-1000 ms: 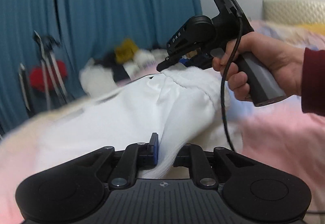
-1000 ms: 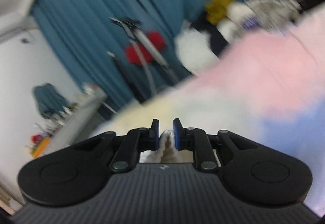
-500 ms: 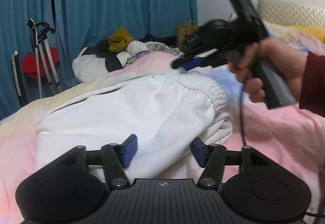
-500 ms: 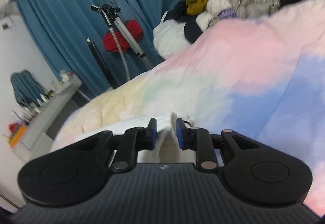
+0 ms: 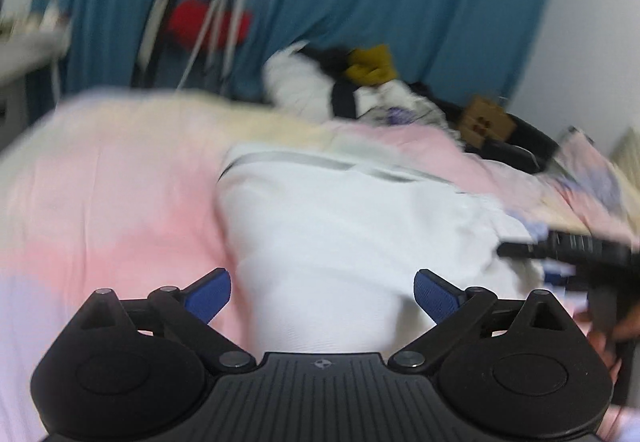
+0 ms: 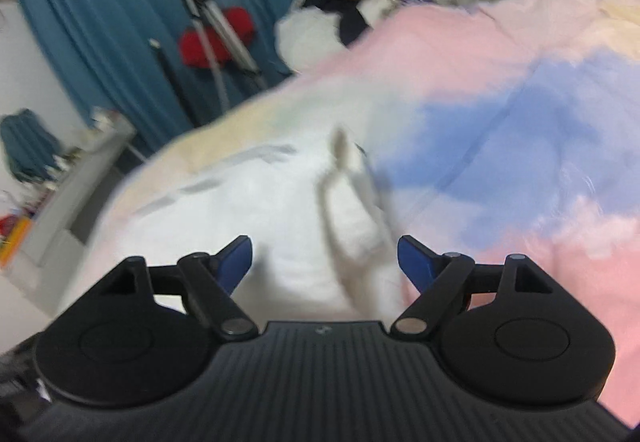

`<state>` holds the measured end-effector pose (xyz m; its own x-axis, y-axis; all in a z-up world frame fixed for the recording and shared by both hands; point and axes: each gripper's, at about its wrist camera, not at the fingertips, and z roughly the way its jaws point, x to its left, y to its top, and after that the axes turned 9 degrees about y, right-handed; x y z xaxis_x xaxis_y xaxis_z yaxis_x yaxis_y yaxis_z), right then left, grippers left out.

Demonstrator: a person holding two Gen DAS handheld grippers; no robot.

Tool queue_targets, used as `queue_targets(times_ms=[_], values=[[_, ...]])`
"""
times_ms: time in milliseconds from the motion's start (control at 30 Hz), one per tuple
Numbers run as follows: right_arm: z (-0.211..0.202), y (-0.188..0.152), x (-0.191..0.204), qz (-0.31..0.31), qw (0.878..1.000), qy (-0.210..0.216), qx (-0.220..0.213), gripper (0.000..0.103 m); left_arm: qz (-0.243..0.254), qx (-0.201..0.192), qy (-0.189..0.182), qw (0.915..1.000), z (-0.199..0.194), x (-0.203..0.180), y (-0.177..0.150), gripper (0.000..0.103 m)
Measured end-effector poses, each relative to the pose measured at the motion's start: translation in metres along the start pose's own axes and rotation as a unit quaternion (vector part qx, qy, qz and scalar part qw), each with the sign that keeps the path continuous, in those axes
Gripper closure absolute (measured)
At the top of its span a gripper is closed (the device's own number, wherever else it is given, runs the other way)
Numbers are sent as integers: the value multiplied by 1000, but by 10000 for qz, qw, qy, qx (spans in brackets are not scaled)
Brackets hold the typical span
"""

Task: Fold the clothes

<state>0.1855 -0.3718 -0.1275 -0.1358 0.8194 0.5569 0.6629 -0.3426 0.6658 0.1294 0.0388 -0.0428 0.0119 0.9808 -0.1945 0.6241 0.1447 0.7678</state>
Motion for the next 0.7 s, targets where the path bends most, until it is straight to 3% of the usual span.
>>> queue_targets(times_ms=[200, 433, 500, 633, 700], values=[[26, -12, -27, 691, 9968, 384, 134, 12, -440, 748, -232, 9960, 34, 19, -8, 2], [38, -11, -27, 801, 9951, 481, 336, 9, -513, 856, -246, 9947, 37, 26, -11, 2], [35, -6, -19, 776, 9946, 575, 369, 17, -522, 864, -222, 9946, 39, 28, -12, 3], [13, 2, 3, 501, 9909, 1251, 39, 18, -555, 883, -188, 9944, 37, 31, -14, 8], [12, 4, 8, 444, 9904, 1311, 42, 17, -570, 917, -246, 9939, 38, 31, -15, 9]])
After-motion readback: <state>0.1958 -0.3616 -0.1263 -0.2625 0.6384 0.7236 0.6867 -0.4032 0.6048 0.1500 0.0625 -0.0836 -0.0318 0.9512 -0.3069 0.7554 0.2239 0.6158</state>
